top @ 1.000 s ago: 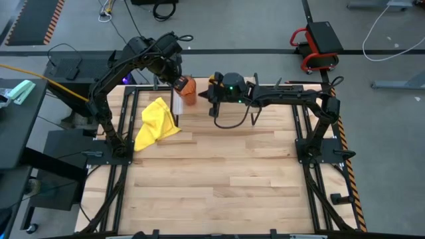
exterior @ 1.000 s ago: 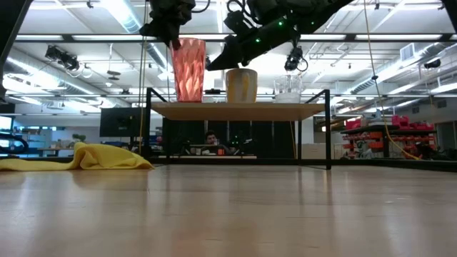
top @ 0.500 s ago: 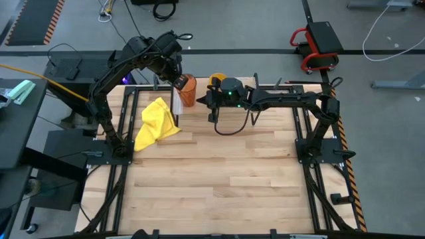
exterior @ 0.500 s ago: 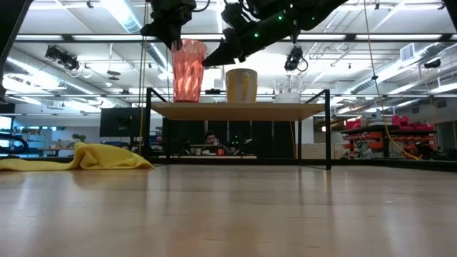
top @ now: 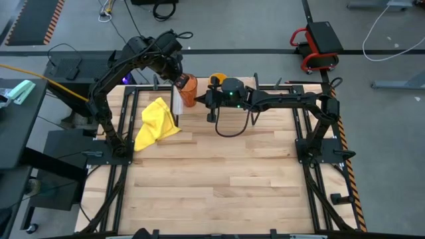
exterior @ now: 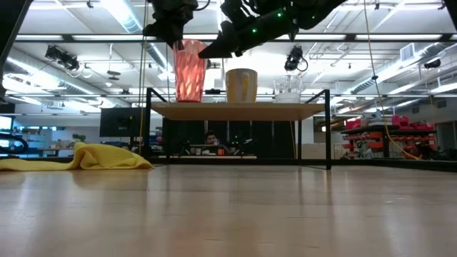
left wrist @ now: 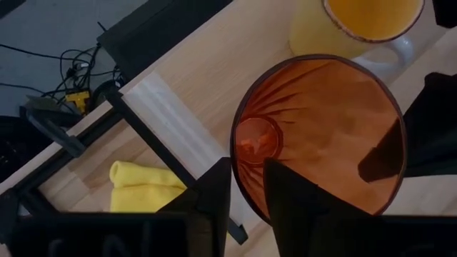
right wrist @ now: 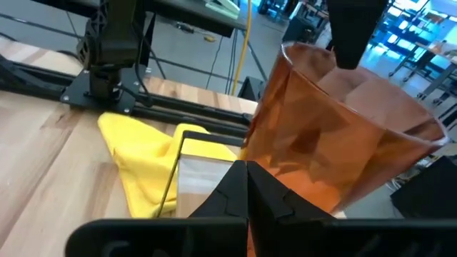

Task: Stack small to large cups/mugs on shelf
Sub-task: Put the orange cup on the shelf

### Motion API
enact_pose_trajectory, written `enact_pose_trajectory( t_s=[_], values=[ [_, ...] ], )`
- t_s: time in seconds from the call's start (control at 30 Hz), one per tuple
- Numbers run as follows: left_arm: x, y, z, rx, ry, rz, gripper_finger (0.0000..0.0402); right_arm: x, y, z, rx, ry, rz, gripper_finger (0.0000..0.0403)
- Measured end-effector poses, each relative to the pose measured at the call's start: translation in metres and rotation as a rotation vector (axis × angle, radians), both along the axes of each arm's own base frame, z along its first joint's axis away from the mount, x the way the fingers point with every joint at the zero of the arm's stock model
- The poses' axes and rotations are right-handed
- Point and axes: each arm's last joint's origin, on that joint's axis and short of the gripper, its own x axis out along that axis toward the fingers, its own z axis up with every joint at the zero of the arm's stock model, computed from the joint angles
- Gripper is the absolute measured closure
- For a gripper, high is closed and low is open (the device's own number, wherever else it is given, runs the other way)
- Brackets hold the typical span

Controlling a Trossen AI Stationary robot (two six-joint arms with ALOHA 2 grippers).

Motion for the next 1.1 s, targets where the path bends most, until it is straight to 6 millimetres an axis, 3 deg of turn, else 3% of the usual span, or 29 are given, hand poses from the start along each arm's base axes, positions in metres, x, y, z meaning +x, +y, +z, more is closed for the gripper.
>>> enact_pose_trajectory(
  t_s=[0.33,0.67,1.1],
  values=[
    [0.003,0.003,0.002,0.038,-0.034,-0.021,0.0315,0.000,-0.003,0.002,-0.017,-0.020,-0.003,0.0401],
    [0.003,0.003,0.002,0.079,-0.006,-0.046,0.0309,-0.005,-0.020,0.003,-0.007,-0.035,-0.060,0.0401],
    [0.004,0.004,0.003,0.117,0.008,-0.090,0.0312,-0.006,-0.020,0.003,0.002,-0.036,-0.063,0.0401]
  ],
)
